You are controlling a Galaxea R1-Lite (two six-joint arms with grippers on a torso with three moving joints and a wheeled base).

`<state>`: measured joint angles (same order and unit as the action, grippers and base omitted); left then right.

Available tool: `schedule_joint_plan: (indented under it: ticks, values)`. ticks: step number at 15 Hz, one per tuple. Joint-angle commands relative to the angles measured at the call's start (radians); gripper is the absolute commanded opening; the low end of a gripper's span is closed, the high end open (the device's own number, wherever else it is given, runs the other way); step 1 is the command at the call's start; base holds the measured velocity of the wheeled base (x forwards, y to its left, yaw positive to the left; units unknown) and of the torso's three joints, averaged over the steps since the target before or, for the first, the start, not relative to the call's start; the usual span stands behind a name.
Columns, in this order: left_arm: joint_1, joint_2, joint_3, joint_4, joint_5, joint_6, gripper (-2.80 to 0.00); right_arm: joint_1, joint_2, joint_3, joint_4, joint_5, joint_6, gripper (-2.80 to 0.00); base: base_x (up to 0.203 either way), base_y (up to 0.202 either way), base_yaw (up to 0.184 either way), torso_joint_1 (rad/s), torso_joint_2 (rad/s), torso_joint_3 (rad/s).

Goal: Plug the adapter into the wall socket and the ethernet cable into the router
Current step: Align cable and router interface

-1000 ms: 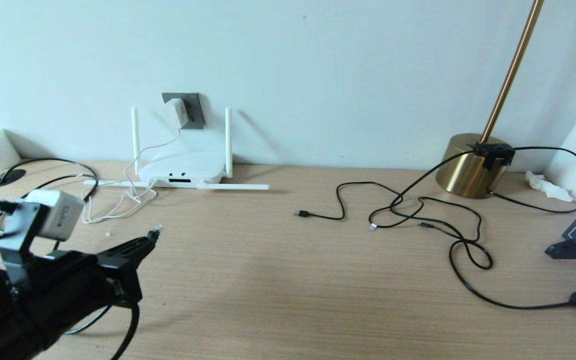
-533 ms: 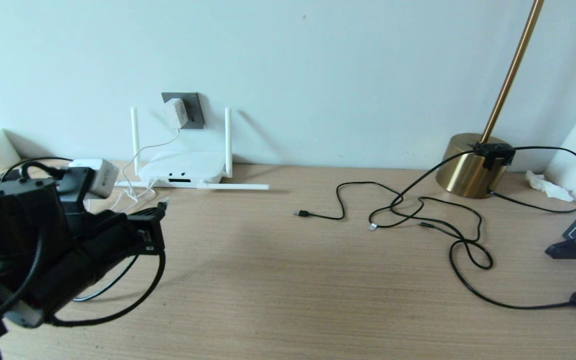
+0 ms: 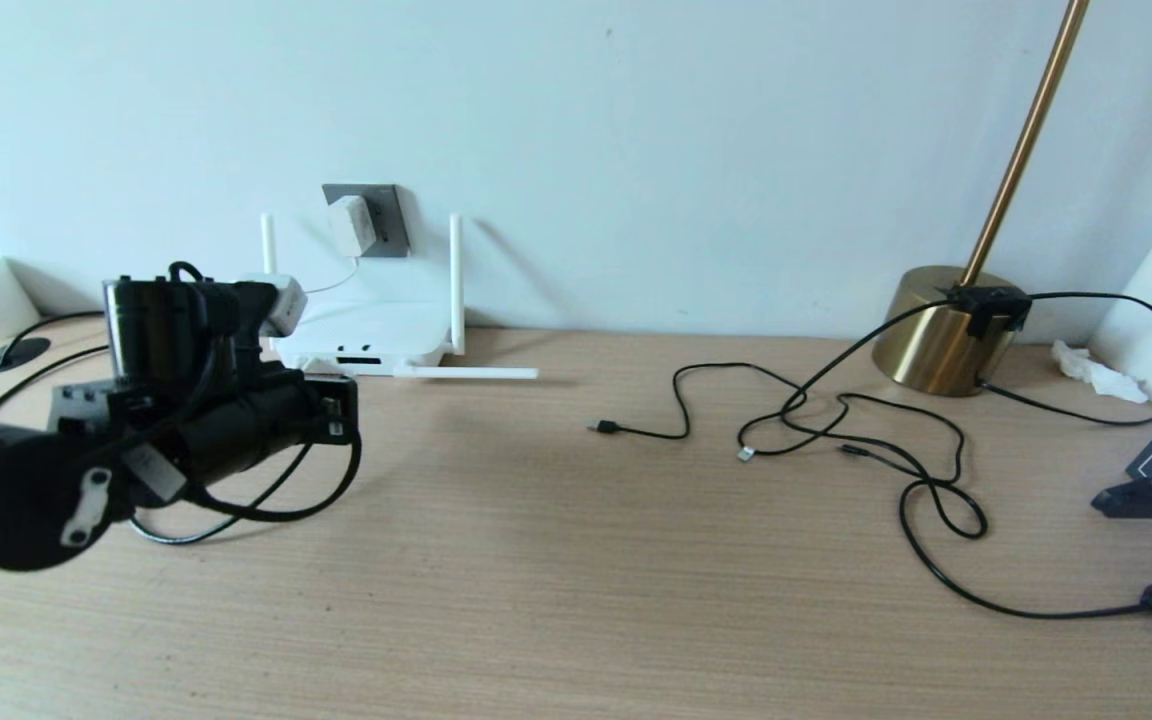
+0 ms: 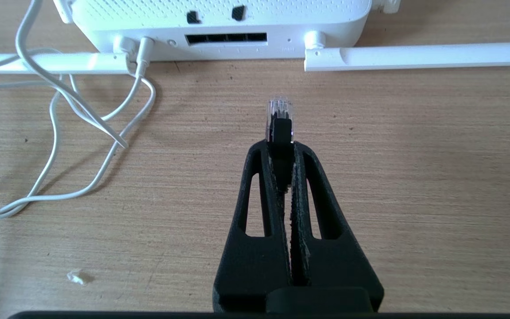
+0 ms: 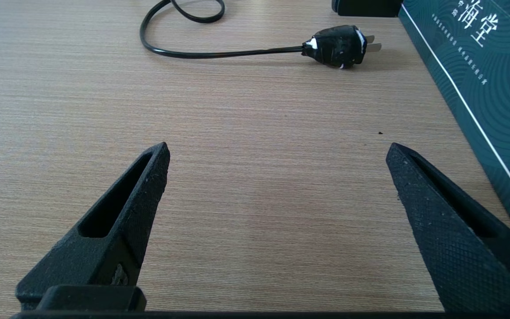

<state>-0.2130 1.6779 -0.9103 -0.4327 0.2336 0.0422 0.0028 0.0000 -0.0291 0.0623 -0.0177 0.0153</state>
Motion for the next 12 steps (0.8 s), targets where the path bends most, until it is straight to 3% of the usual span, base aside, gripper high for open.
schedule_joint_plan:
  ticks: [1,8,12]
  values:
    - [0.002,-0.003,-0.153,0.293,-0.002,-0.030,-2.80,0.000,0.002,0.000,0.001,-0.001,0.000,0.00,0.000,0.000,0.000,0.000,0.00,0.000]
    - [0.003,0.035,-0.324,0.557,0.001,-0.084,-2.80,0.000,0.002,0.000,0.001,0.001,0.000,0.00,0.000,0.000,0.000,0.000,0.00,0.000]
    - [0.003,0.097,-0.385,0.562,0.022,-0.094,-2.80,0.000,0.002,0.000,0.001,-0.001,0.000,0.00,0.000,0.000,0.000,0.000,0.00,0.000]
